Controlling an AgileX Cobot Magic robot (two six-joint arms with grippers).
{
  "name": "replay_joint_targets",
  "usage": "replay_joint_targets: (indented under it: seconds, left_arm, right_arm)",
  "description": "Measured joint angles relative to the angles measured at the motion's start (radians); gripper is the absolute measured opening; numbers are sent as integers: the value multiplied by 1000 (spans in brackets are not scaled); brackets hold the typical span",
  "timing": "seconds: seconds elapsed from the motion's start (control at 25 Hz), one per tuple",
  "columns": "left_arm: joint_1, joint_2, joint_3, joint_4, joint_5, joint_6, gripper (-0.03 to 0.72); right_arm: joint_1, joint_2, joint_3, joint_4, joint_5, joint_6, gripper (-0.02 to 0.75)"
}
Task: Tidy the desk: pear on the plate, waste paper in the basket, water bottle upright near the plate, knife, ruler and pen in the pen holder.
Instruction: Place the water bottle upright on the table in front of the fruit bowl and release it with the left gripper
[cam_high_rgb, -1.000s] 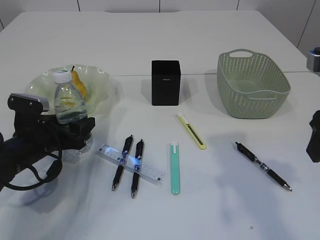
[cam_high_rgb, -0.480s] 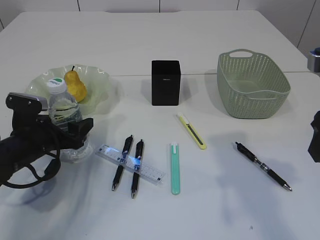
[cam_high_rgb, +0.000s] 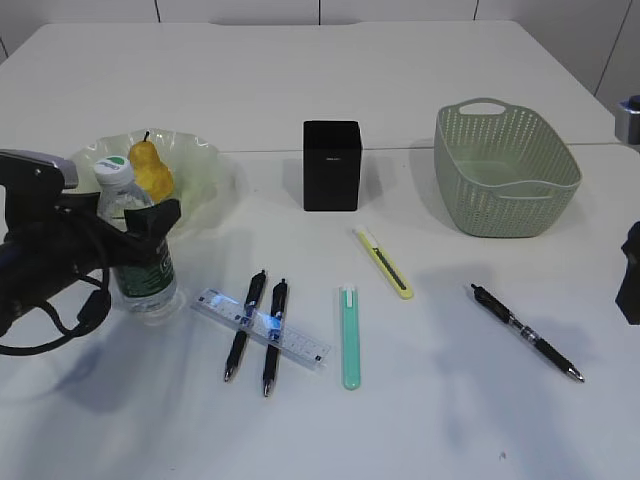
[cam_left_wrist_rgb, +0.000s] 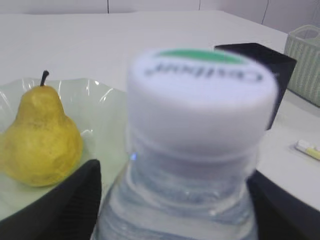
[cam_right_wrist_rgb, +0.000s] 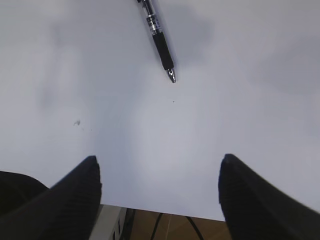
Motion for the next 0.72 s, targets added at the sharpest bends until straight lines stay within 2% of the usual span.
replay_joint_targets:
  seconds: [0.72]
  left_arm:
    - [2, -245, 42, -2, 0, 4, 564]
  right_arm:
    - [0, 0, 0, -2, 2, 2, 537]
